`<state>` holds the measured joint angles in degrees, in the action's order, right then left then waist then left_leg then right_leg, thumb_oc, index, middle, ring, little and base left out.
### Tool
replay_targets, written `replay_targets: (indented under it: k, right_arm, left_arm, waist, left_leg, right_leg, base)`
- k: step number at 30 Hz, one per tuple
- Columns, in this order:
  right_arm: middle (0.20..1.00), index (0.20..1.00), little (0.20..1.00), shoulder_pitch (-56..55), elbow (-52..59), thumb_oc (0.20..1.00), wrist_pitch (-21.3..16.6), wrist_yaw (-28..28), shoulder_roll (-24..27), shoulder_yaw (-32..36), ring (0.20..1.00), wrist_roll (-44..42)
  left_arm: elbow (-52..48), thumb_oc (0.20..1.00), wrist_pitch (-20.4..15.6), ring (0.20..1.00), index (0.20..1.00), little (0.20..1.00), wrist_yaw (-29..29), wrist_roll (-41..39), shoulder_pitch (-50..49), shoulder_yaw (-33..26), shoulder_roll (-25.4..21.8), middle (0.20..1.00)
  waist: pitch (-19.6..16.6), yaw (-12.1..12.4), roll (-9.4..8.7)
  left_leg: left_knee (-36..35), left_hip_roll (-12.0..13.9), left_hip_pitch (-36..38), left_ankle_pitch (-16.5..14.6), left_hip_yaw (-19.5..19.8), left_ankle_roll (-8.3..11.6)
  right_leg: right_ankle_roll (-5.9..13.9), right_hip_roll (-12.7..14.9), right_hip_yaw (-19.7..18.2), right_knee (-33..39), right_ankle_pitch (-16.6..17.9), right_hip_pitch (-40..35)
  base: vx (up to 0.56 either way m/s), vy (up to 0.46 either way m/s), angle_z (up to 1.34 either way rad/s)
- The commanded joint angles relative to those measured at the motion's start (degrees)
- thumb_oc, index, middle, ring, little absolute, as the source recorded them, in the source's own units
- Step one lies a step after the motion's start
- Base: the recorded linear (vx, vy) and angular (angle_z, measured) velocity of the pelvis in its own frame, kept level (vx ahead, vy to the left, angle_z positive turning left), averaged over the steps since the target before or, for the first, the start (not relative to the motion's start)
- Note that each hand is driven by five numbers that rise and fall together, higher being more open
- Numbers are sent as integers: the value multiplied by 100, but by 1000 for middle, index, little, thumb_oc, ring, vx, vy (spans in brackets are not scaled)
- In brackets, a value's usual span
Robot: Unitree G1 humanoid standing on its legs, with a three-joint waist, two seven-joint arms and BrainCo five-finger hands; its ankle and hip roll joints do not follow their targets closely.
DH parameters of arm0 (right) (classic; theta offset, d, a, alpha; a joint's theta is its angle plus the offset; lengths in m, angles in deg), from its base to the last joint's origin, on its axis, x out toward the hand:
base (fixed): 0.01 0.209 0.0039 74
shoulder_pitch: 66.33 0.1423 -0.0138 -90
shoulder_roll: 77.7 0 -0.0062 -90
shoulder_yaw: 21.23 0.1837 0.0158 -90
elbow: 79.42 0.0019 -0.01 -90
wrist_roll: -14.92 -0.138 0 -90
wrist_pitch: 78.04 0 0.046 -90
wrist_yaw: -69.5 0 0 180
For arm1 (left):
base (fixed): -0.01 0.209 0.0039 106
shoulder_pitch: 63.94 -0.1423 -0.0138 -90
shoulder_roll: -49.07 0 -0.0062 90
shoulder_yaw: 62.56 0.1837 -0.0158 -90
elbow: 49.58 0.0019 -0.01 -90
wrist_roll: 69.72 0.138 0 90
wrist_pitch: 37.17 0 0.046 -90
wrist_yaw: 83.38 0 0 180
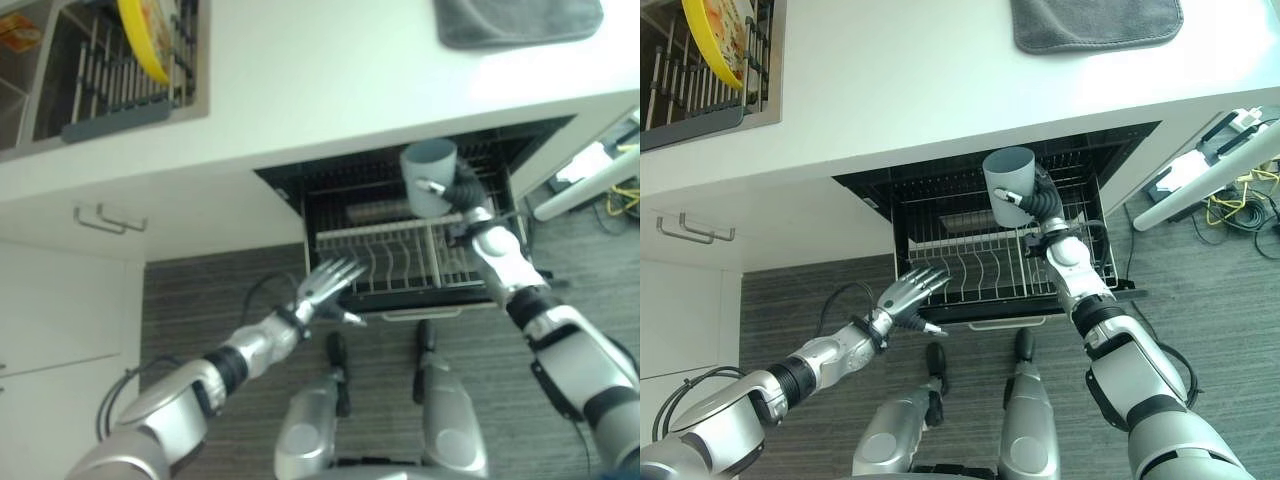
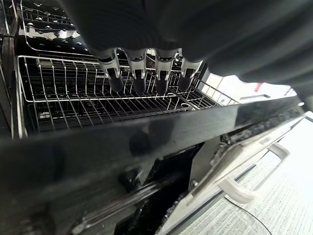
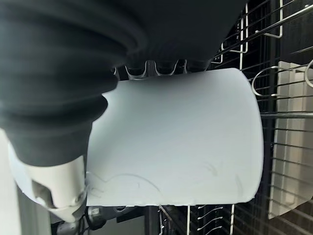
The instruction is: Place the dishes in the dishwasher.
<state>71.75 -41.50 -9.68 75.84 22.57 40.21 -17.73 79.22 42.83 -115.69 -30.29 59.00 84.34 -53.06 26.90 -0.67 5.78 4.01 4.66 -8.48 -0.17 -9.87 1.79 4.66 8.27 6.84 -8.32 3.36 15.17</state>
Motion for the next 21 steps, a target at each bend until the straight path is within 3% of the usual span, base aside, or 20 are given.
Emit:
replay_targets:
  k: [1, 6, 21]
  right_arm:
    - [200, 200, 200, 573, -50, 200, -94, 217, 137, 98, 200, 400]
    - [200, 200, 200, 773, -658, 200, 5, 110, 397, -149, 200, 504]
    - [200, 200, 200, 1105, -1676, 200, 199, 110, 373, 225, 200, 236]
  left_arm:
    - [-67, 1000, 26, 1000, 1000, 1000, -31, -1, 173, 103, -327, 1000]
    - [-114, 1000, -36, 1000, 1000, 1000, -19, -97, 262, 212, -507, 1000]
    - [-1041, 1000, 49, 1000, 1000, 1000, 439, -554, 609, 342, -1031, 1000]
  waist:
    - [-21, 135, -175]
    - [70, 185, -169]
    - [289, 289, 32]
  left_leg:
    - [390, 112, -457, 396, 249, 128]
    - [423, 121, -524, 414, 240, 122]
    - [210, 72, -735, 546, 255, 101]
  right_leg:
    - [19, 303, 217, -234, -187, -291]
    - [43, 321, 251, -270, -155, -232]
    - [101, 346, 268, -318, -79, 70]
  base:
    - [-35, -28, 3]
    - [-26, -31, 3]
    - [-29, -12, 4]
